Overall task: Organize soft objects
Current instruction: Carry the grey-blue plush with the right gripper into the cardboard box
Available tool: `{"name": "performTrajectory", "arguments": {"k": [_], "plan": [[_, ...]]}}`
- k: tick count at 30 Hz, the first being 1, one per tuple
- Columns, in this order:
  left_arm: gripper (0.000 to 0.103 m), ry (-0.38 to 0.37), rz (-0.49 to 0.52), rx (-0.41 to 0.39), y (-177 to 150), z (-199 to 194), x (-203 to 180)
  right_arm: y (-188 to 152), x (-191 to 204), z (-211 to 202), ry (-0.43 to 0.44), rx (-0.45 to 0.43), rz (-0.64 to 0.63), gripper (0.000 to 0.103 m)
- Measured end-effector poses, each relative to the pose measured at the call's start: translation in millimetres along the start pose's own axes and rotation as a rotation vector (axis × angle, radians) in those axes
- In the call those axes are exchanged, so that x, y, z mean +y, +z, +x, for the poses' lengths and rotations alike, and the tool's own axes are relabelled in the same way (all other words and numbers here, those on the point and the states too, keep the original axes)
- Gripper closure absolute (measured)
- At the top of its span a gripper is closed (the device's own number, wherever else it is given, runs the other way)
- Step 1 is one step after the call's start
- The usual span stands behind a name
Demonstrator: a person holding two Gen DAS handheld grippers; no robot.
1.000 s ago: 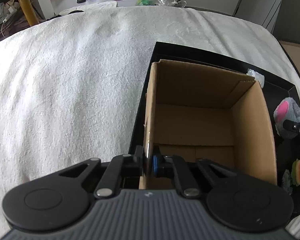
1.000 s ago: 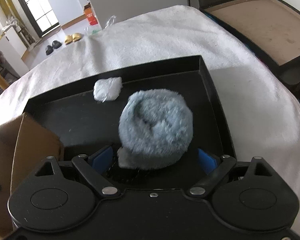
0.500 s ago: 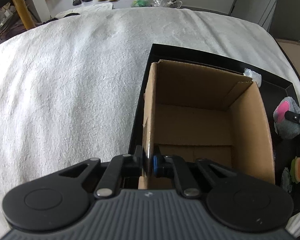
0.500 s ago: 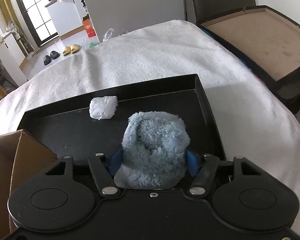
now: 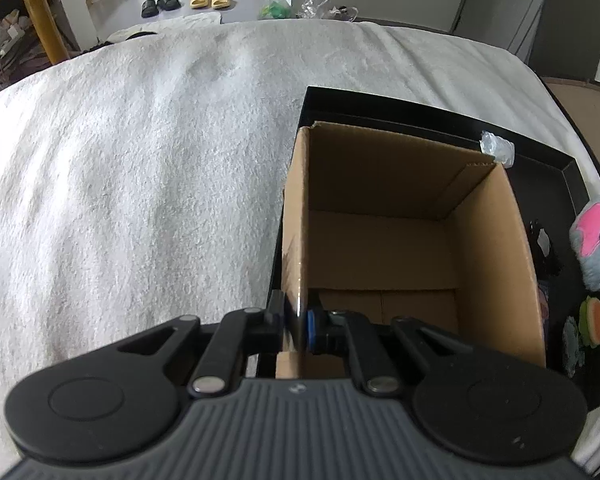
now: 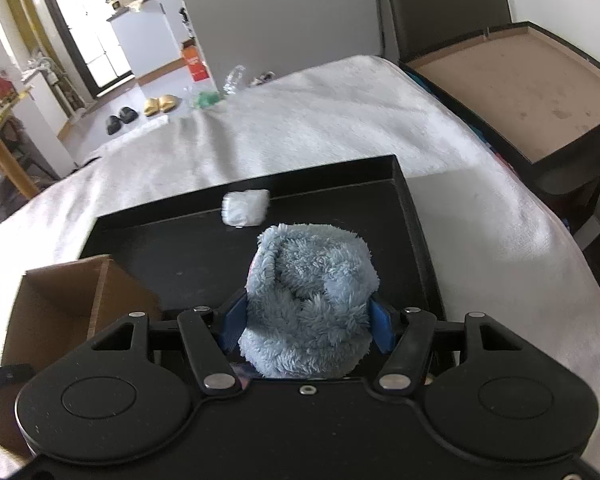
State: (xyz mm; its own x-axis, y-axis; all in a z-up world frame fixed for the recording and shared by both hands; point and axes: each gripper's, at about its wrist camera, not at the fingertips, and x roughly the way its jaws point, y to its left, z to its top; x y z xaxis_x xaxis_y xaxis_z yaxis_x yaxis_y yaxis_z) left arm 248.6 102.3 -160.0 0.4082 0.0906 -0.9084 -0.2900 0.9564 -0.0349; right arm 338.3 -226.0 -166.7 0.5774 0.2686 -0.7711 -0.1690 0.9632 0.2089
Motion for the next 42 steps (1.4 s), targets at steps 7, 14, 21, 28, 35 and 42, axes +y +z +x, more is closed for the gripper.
{"name": "performTrajectory", "arguments": {"k": [7, 14, 21, 28, 35, 42], "plan": [[0.094, -0.016, 0.029, -0.024, -4.4, -7.8, 1.8, -9.4, 8.0, -28.6, 0.019, -0.011, 0.008, 0.043], [0.094, -0.041, 0.062, -0.03, -7.4, -13.9, 7.7, -15.9, 23.6, -49.1, 0.021, -0.022, -0.024, 0.043], [0.094, -0.084, 0.106, -0.01, -3.4, -5.8, 10.8, -22.2, 50.9, -60.1, 0.039, -0.025, -0.062, 0.043], [0.094, -0.108, 0.106, -0.005, 1.6, 1.8, 17.3, -23.0, 85.1, -65.2, 0.058, -0.031, -0.107, 0.043], [0.094, -0.145, 0.083, 0.005, 6.8, 4.6, 24.2, -26.9, 121.7, -62.0, 0.084, -0.021, -0.15, 0.043], [0.092, -0.186, 0.04, 0.019, 8.4, 6.2, 32.4, -30.0, 157.5, -53.0, 0.102, -0.014, -0.198, 0.043]]}}
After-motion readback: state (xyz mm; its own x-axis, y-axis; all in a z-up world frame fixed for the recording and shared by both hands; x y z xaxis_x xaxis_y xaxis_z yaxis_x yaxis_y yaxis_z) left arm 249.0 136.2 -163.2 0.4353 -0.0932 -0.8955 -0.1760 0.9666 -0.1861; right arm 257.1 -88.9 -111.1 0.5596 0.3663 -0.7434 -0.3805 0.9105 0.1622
